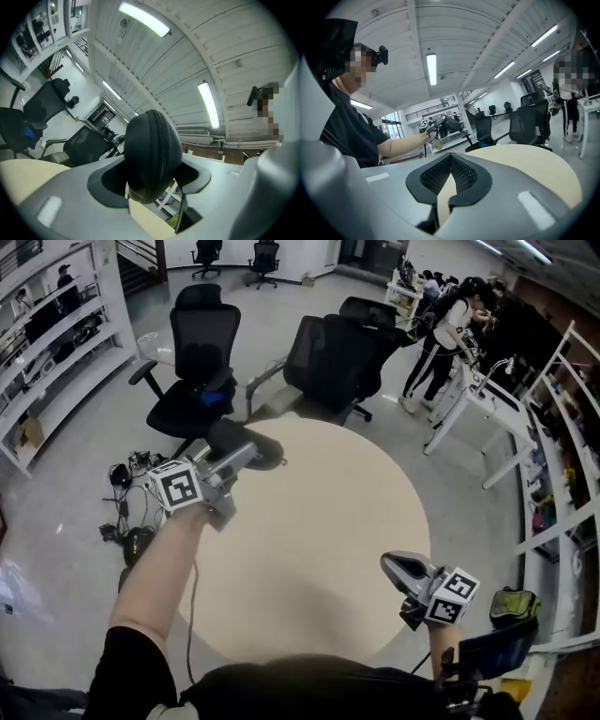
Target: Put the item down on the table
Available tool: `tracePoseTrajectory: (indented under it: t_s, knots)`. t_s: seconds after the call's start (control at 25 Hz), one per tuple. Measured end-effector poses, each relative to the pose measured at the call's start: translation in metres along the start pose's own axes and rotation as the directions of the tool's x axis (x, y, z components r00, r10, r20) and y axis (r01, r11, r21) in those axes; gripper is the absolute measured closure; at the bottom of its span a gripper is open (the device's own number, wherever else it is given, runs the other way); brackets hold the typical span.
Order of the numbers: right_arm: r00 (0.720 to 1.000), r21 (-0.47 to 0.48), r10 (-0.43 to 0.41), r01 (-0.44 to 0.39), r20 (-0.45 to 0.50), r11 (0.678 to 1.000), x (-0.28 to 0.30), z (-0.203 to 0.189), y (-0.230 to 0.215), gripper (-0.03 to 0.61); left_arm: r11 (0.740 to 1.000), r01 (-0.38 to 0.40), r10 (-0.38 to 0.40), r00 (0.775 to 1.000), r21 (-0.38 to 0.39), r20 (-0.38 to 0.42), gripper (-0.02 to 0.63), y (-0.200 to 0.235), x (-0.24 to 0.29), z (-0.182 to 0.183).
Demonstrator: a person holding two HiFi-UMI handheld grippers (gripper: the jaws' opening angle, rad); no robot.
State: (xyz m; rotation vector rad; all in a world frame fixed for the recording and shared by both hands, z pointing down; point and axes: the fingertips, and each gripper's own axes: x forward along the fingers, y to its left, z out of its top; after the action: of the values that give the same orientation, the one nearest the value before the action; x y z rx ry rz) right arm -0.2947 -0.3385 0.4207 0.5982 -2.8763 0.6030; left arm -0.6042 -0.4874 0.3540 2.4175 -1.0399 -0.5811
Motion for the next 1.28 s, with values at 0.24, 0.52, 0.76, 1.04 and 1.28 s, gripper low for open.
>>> tracePoseTrajectory:
  t_s: [0.24,0.52,0.76,1.04,1.28]
  knots:
    - [0.994,0.043,-0.102,0.104,-0.048,0.994,0.064,-0.005,-0.055,0.563,0.985,0.070,-0.078,0.996,-0.157,-0.046,0.336,0.124,0.094,-0.013]
    - [0.980,0.019,-0.188,0.190,-0.064,0.982,0.103,-0.008,-0.126,0.564,0.974,0.086,-0.117,0.983,-0.212,-0.138,0.336,0.221,0.187,-0.060]
    - [0.965,0.090,-0.245,0.253,-0.090,0.963,0.107,-0.034,-0.178,0.563,0.957,0.087,-0.136,0.977,-0.278,-0.163,0.336,0.289,0.270,-0.108]
    - [0.936,0.150,-0.324,0.344,-0.139,0.927,0.095,-0.075,-0.216,0.563,0.946,0.068,-0.145,0.964,-0.318,-0.224,0.336,0.339,0.344,-0.174]
    - [0.922,0.193,-0.356,0.381,-0.155,0.904,0.090,-0.096,-0.229,0.563,0.923,0.003,-0.143,0.932,-0.385,-0.334,0.336,0.361,0.372,-0.245]
